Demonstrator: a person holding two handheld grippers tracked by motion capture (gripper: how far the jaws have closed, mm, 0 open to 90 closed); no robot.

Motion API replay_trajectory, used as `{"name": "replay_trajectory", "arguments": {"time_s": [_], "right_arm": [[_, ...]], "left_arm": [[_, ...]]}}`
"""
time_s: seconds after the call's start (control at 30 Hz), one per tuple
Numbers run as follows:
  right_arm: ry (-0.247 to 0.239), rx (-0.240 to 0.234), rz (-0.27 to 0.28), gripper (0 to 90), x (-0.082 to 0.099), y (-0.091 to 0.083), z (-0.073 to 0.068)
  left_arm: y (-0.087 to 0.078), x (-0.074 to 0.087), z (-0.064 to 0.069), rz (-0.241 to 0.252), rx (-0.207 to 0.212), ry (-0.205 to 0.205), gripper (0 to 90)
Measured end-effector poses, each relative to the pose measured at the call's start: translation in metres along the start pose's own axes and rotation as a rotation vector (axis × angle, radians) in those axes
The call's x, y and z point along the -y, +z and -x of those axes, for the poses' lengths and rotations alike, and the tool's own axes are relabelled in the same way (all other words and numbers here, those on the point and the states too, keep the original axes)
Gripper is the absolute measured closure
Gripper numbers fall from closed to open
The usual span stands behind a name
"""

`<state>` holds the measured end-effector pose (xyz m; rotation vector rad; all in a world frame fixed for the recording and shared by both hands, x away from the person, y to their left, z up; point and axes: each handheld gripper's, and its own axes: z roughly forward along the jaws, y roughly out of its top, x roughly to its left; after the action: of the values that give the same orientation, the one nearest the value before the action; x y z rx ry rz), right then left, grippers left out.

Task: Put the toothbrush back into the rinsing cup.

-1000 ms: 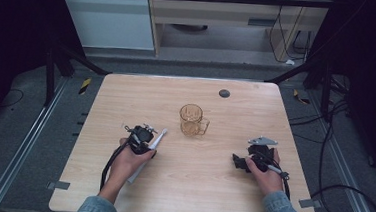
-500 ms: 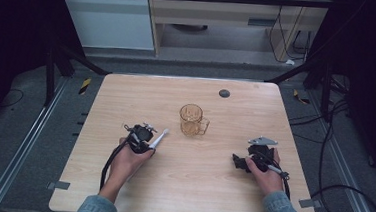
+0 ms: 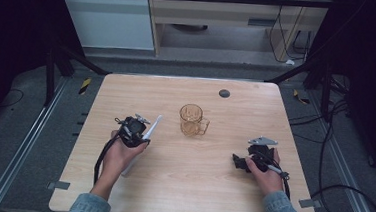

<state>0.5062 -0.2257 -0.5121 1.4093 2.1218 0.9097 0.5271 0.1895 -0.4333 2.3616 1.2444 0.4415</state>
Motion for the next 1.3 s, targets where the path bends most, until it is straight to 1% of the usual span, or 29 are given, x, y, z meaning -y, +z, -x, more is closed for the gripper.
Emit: {"name": "replay_trajectory", "arguments": {"time_s": [0.23, 0.73, 1.0, 1.13, 1.3], "right_arm": [[0.001, 0.001, -0.001, 0.8, 0.000, 0.000, 0.000], [0.001, 0.001, -0.001, 0.8, 0.000, 0.000, 0.000], [0.001, 0.001, -0.001, 0.8, 0.000, 0.000, 0.000], [0.001, 0.000, -0.001, 0.8, 0.000, 0.000, 0.000], [0.001, 0.000, -0.001, 0.8, 0.000, 0.000, 0.000]], "left_arm": [[-0.010, 0.000, -0.003, 0.016, -0.009, 0.003, 67.6], [-0.016, 0.000, -0.007, 0.027, -0.013, 0.002, 67.6], [-0.024, -0.001, -0.009, 0.040, -0.016, 0.005, 67.6], [-0.028, -0.003, -0.009, 0.037, -0.020, 0.012, 67.7], [-0.034, -0.006, -0.010, 0.050, -0.023, 0.018, 67.7]]}}
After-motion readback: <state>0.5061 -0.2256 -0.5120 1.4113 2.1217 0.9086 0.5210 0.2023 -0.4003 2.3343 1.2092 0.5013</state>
